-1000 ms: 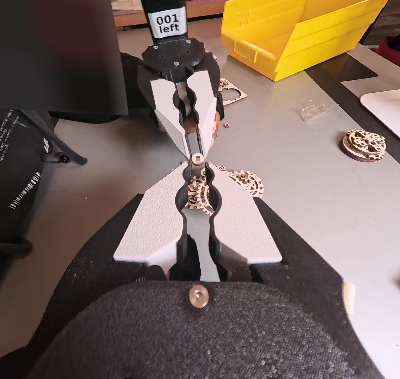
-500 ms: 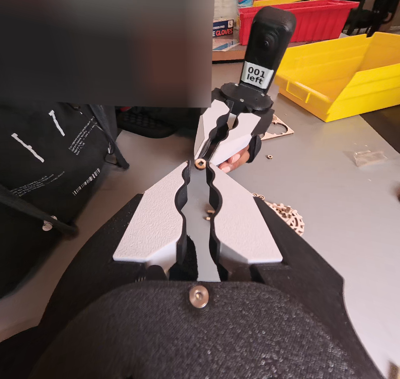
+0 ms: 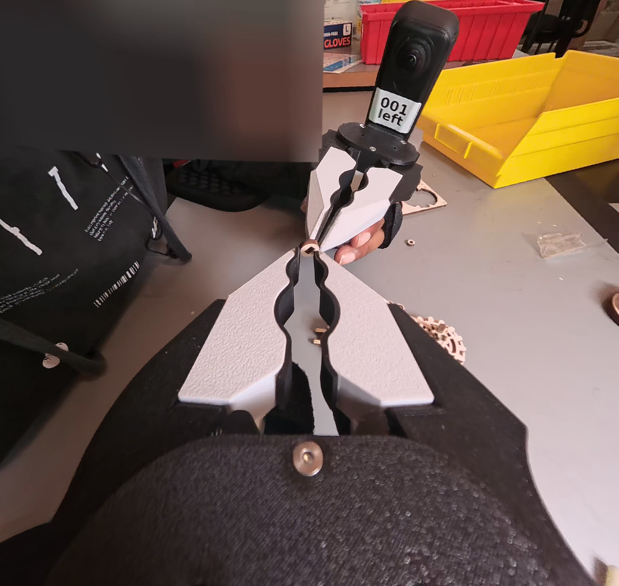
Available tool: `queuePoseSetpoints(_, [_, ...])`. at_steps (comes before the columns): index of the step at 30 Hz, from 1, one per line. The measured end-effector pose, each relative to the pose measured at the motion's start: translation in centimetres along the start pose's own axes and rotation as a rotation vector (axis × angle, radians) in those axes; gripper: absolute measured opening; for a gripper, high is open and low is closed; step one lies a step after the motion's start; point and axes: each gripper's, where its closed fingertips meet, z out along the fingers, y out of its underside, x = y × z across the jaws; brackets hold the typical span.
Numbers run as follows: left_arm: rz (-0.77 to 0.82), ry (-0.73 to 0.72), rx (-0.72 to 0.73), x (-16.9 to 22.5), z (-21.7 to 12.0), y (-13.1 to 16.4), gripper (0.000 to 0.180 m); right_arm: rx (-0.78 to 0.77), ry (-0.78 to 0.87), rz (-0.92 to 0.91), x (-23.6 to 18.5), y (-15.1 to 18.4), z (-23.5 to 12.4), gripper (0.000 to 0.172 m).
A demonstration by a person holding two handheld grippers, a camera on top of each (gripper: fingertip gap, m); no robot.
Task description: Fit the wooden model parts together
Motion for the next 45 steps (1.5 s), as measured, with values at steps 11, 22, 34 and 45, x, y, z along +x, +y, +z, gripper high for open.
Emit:
queuePoseSetpoints(11, [-0.065,-0.137,0.020,-2.5,-0.5,-0.2,0.000,0.000,0.144,-0.016,2.5,0.3,-0.4,0.007])
queuePoseSetpoints(22, [-0.388,-0.038,0.095,-2.9,-0.4,-0.3,0.000,-0.012,0.276,-0.144,3.6,-0.3,-0.2,0.012])
queuePoseSetpoints(34, [-0.328,-0.166,0.039,-4.5,-0.8,0.6,0.009,-0.179,0.351,-0.123,5.3,1.9,-4.0,0.009])
queuePoseSetpoints(45, [-0.192,-0.246,-0.065,-4.7,-0.1,1.9,0.019,-0.555,0.281,0.174,0.7,12.0,-6.7,0.018])
